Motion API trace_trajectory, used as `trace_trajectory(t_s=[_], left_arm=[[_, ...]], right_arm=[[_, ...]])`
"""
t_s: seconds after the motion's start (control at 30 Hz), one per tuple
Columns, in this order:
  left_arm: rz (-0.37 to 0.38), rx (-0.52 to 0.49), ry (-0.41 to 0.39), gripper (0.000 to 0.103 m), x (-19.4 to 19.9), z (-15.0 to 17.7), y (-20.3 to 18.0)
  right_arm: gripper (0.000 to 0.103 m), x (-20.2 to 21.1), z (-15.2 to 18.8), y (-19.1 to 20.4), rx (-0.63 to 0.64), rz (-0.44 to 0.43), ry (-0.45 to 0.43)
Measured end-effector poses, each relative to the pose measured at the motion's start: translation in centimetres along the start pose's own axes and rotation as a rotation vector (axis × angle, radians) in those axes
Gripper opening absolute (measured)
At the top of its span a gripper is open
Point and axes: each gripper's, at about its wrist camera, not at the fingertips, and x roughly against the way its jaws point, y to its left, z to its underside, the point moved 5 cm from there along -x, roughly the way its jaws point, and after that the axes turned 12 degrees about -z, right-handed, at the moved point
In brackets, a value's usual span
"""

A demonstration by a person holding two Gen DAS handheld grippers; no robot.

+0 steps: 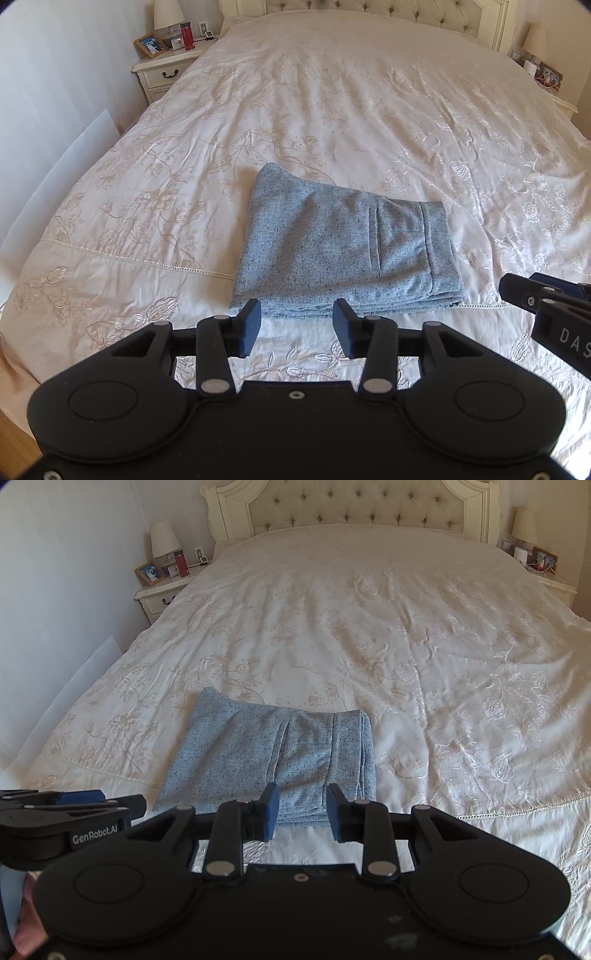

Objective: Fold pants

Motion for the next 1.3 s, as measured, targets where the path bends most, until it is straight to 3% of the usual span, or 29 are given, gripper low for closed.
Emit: trace_trajectory(t_s=[1.3], left_arm=[[-0.027, -0.003, 0.008, 0.052, 0.9, 1.2, 0.7]], right_arm=[[0.031, 0.8, 1.2, 1.1, 0.042, -0.026, 0.020]])
